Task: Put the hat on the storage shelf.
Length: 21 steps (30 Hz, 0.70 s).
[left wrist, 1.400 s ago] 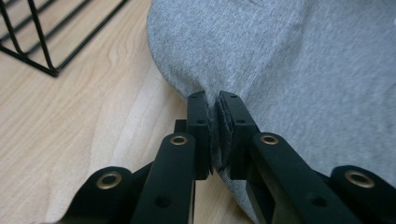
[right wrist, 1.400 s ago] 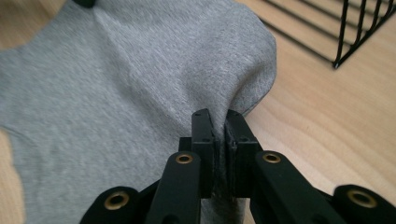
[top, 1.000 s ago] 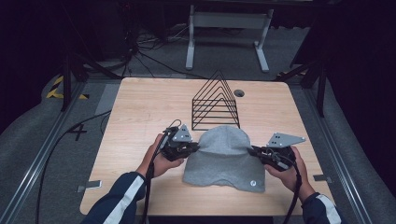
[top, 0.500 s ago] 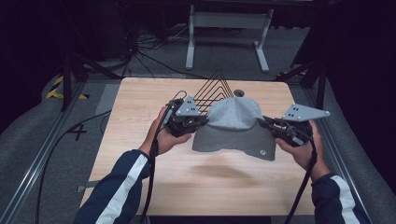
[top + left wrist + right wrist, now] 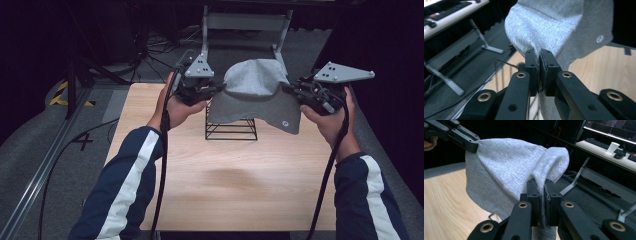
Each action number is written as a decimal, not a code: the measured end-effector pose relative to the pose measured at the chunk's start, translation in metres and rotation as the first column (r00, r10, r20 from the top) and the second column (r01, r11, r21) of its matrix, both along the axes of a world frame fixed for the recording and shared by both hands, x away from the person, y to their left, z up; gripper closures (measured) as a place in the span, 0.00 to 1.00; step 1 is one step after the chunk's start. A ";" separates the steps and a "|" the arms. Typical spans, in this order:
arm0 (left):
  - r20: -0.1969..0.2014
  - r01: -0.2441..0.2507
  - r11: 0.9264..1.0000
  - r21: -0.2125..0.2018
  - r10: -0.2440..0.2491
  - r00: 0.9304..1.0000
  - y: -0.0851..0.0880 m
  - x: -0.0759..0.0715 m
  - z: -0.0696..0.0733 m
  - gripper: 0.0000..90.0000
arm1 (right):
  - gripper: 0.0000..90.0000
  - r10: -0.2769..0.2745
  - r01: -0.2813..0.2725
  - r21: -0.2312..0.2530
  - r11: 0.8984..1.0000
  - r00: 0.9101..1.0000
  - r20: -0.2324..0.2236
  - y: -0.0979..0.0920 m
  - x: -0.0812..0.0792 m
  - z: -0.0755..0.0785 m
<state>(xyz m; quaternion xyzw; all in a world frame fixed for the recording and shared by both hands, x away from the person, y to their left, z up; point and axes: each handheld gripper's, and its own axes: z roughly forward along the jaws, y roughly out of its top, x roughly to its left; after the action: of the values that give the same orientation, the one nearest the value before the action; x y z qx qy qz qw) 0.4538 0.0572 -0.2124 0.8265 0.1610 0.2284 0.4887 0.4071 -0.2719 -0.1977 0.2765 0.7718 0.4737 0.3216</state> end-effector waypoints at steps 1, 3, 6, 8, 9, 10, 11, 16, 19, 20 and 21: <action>0.003 -0.007 1.000 0.002 0.007 1.000 0.001 0.003 0.002 0.95 | 0.94 0.000 0.000 0.001 1.000 1.000 0.001 0.001 0.003 0.003; 0.014 -0.031 0.999 0.014 0.031 0.999 0.002 0.010 0.005 0.95 | 0.94 -0.003 0.003 -0.002 1.000 1.000 0.006 0.005 0.010 0.008; 0.020 -0.048 0.999 0.015 0.048 0.999 0.004 0.018 0.008 0.95 | 0.94 -0.007 0.008 -0.016 1.000 1.000 0.009 0.010 0.022 0.011; 0.022 -0.067 0.998 0.014 0.067 0.998 0.006 0.023 0.011 0.95 | 0.95 -0.007 0.007 -0.019 1.000 1.000 0.003 0.013 0.031 0.011; 0.018 -0.074 0.997 0.004 0.074 0.997 0.007 0.025 0.012 0.95 | 0.94 -0.007 0.008 -0.022 1.000 1.000 0.004 0.014 0.035 0.012; 0.014 -0.080 0.997 -0.004 0.080 0.997 0.009 0.028 0.014 0.95 | 0.95 -0.011 0.011 -0.026 1.000 1.000 0.010 0.015 0.038 0.013; 0.019 -0.090 0.996 -0.006 0.090 0.996 0.009 0.030 0.016 0.95 | 0.95 -0.014 0.014 -0.014 1.000 1.000 0.006 0.016 0.040 0.014; 0.027 -0.118 0.993 -0.013 0.118 0.993 0.010 0.040 0.023 0.95 | 0.95 -0.017 0.017 -0.012 1.000 1.000 0.022 0.019 0.049 0.022; 0.019 -0.130 0.992 -0.003 0.130 0.991 0.007 0.046 0.020 0.95 | 0.95 -0.024 0.025 -0.020 0.999 0.999 0.021 0.023 0.056 0.023; 0.016 -0.126 0.992 -0.005 0.126 0.992 0.007 0.048 0.019 0.95 | 0.95 -0.026 0.027 -0.017 0.999 0.999 0.018 0.024 0.060 0.022; 0.005 -0.124 0.992 -0.008 0.124 0.992 0.006 0.050 0.018 0.95 | 0.95 -0.028 0.028 -0.014 0.999 0.999 0.015 0.025 0.062 0.021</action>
<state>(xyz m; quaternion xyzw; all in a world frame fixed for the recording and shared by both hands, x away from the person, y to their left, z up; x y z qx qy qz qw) 0.5037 0.0634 -0.1947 0.8123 0.2116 0.2601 0.4772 0.4690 -0.2469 -0.1765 0.2816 0.7688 0.4656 0.3359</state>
